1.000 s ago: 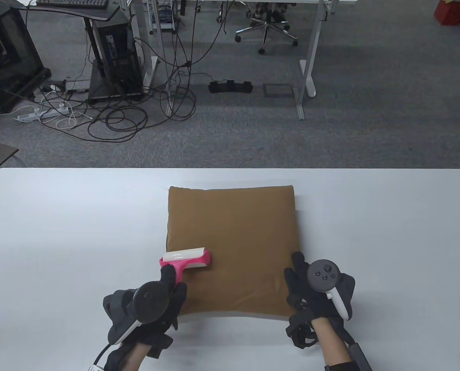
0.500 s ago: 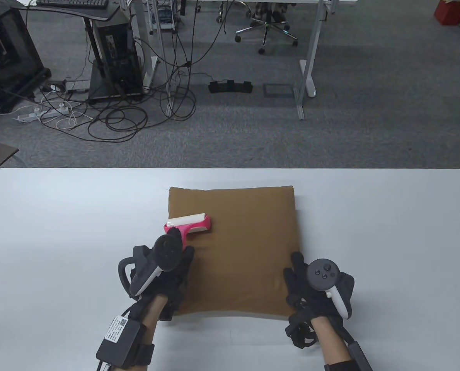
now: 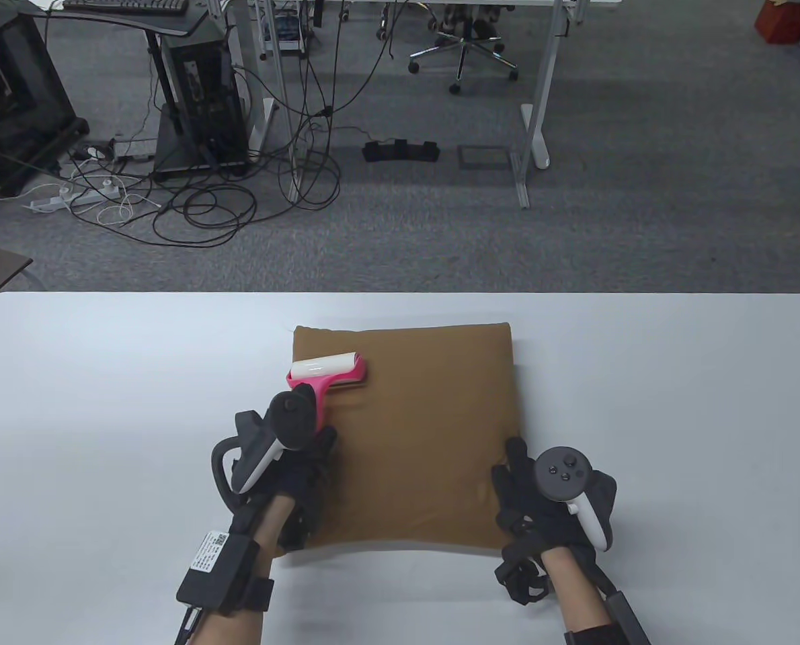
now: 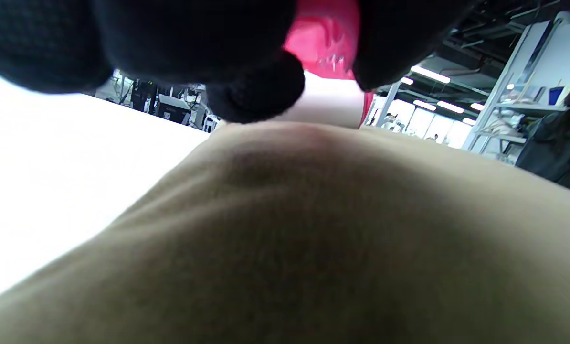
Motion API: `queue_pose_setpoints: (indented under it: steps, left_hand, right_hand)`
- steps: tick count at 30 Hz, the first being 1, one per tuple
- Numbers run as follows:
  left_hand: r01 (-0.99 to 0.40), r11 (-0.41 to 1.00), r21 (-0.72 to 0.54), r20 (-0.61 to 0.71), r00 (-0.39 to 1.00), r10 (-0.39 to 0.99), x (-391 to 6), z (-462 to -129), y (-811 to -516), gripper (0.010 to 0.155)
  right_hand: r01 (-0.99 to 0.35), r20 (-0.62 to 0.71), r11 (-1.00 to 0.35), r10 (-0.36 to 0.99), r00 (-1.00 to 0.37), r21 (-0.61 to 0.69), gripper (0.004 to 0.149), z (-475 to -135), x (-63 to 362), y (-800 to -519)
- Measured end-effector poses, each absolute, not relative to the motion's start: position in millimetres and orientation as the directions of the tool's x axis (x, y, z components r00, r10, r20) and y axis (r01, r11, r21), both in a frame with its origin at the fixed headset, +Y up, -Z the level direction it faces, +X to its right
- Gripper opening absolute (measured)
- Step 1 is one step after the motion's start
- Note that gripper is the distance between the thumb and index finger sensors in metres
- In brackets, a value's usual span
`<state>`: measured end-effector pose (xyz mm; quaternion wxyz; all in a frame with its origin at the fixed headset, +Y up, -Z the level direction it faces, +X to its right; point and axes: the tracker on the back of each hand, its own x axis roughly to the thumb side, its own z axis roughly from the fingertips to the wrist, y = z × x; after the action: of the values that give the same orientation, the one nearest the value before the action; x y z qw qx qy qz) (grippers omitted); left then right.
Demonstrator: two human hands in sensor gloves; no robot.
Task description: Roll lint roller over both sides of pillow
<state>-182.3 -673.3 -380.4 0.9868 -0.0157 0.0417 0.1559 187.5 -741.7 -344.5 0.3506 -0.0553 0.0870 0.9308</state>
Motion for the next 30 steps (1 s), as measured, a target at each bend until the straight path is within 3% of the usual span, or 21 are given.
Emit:
queue_pose_setpoints:
  steps: [13,25,30]
  left_hand:
    - [-0.325,0.943,0.069,0.052,0.945,0.322,-203.3,-322.4,-656.6,0.069]
    - [-0.299,0.951,-0.081,0.134,0.942,0.308,-208.5,-288.3,-636.5,0.066]
    - [-0.317,0.946,-0.074,0.151,0.934,0.325,-211.8,-276.0,-637.0,0.065]
  right_hand:
    - [-0.671,-0.166,-0.729,0.651,-0.741,0.137,0.061,-346.1,189.5,-742.8]
    - [-0.676,-0.172,-0.722,0.654,-0.736,0.15,0.061,-345.1,191.9,-743.3]
    - [-0.675,-0.172,-0.722,0.654,-0.737,0.151,0.061,-344.7,192.2,-743.4]
